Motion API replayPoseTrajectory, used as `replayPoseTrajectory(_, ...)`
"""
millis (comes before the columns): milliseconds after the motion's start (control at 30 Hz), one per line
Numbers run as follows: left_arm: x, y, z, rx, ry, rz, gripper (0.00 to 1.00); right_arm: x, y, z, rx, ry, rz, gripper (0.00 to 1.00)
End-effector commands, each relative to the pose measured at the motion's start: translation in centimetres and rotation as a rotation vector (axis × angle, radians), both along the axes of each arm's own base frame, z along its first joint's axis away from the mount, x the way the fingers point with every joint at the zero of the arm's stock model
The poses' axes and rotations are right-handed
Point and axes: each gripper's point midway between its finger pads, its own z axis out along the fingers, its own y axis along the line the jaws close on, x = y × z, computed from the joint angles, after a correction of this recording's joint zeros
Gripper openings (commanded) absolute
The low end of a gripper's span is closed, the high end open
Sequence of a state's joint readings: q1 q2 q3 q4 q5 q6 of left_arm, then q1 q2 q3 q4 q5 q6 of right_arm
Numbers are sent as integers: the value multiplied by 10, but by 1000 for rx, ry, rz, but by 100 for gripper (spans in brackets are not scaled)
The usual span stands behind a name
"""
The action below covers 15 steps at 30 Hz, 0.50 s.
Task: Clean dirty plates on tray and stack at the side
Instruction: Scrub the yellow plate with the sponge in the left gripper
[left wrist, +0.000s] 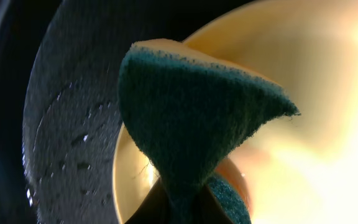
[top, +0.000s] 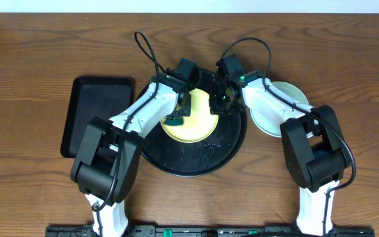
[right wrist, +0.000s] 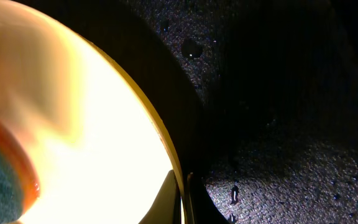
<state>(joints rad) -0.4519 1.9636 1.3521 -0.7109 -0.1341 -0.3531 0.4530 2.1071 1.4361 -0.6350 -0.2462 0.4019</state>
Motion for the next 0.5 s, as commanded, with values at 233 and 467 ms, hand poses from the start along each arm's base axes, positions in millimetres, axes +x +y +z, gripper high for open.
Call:
replayPoseTrajectory(233,-54,-74,0,-442,263,-292,8,-17,-13,-30,-73,66,-11,1)
replayPoseTrajectory(467,-15,-73,1,-391,99,-272,8,-17,-13,-30,-73,67,-11,1)
